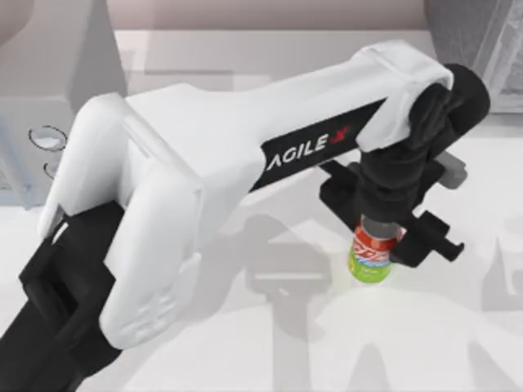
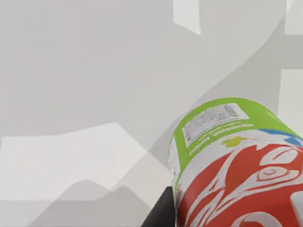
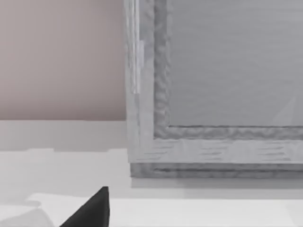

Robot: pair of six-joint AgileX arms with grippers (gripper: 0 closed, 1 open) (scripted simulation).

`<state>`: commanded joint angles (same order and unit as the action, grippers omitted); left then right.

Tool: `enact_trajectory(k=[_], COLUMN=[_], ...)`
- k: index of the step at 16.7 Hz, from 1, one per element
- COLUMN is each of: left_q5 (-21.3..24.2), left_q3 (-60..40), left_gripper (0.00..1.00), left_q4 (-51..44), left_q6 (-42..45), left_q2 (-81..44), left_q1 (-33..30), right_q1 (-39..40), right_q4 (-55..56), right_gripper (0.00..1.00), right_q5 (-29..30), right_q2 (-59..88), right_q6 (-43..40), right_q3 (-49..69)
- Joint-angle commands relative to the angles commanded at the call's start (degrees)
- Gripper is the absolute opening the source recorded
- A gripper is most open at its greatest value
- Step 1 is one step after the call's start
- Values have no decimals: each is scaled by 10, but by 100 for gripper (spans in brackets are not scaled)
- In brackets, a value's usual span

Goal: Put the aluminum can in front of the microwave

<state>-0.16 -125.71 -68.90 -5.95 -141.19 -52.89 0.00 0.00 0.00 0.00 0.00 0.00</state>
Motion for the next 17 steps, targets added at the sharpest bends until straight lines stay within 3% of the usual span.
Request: enact_trajectory(k=[10, 17], left_q5=[0, 0], left_q3=[-2, -105], left_gripper=[0, 0], left_q4=[-2, -97], left_q6=[0, 0], left_q2=[0, -8], left_q1=[0, 0], right_q1=[0, 0], right_q4=[0, 0], right_gripper=[100, 100], right_q5=[0, 0], right_q2=[0, 0], right_q6=[0, 0], right_q3=[0, 0])
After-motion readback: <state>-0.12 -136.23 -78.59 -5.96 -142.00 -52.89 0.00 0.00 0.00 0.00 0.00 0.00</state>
